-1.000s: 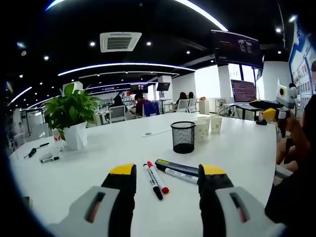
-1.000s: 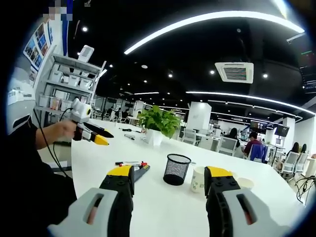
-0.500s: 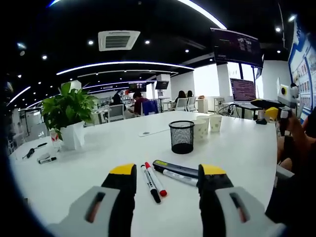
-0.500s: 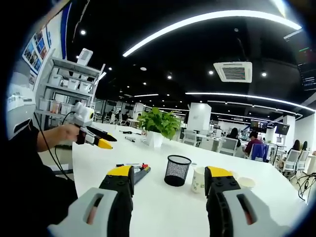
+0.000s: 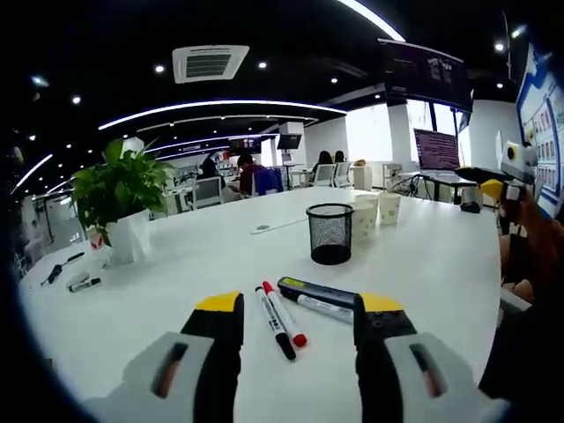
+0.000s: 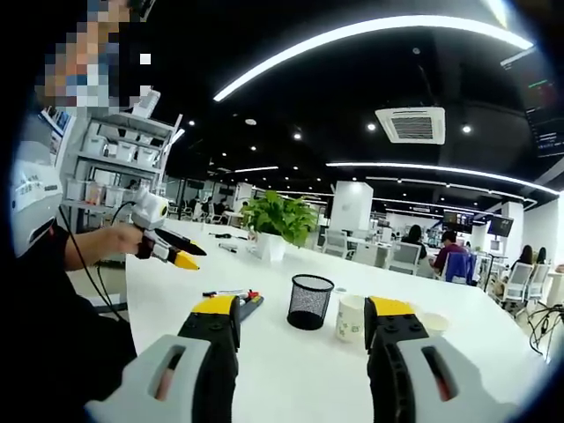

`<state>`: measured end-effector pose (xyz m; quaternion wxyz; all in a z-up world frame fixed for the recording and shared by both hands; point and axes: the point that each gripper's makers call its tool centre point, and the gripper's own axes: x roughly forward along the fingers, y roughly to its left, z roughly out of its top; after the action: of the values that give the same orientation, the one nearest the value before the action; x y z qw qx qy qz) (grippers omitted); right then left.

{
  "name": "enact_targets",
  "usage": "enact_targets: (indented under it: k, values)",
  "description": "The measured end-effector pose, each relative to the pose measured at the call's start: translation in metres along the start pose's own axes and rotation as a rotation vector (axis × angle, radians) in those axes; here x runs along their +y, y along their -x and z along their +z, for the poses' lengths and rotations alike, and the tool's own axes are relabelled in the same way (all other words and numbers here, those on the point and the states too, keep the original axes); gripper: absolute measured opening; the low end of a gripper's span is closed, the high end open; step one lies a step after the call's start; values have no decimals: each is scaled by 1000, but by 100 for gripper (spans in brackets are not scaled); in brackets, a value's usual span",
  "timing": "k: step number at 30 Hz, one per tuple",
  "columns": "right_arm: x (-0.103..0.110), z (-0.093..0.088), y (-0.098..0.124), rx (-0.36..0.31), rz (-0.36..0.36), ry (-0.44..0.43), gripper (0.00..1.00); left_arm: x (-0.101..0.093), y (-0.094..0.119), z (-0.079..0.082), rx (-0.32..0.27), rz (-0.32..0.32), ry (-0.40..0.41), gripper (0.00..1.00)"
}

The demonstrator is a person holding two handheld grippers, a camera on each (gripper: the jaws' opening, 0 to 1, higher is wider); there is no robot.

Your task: Place the scattered laser pointers and whiteboard markers into the pen holder and stack the scattered paper cups together

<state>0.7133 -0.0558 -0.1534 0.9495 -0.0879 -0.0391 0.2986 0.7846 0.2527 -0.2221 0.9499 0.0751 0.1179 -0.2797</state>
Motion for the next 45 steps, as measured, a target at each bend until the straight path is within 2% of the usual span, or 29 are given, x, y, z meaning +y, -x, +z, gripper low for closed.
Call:
enact_targets:
  k: [6,10,19,36,45]
  values:
    - [7,-3,-5,3,19,2,59,0,-4,-6,27,1,-17,51]
    - [9,-6,-5,8,28,2,59,1,-4,-8,36,-1,-18,44]
    - [7,-4,-2,0,24,6,59,8,-3,-20,72,4,-11,40]
    - [3,-5,1,-6,18,-3,58,7,-14,-41,135,27,-42,39]
    - [1,-7,-1,4,8,-2,58,9,-13,-43,145,35,-30,45]
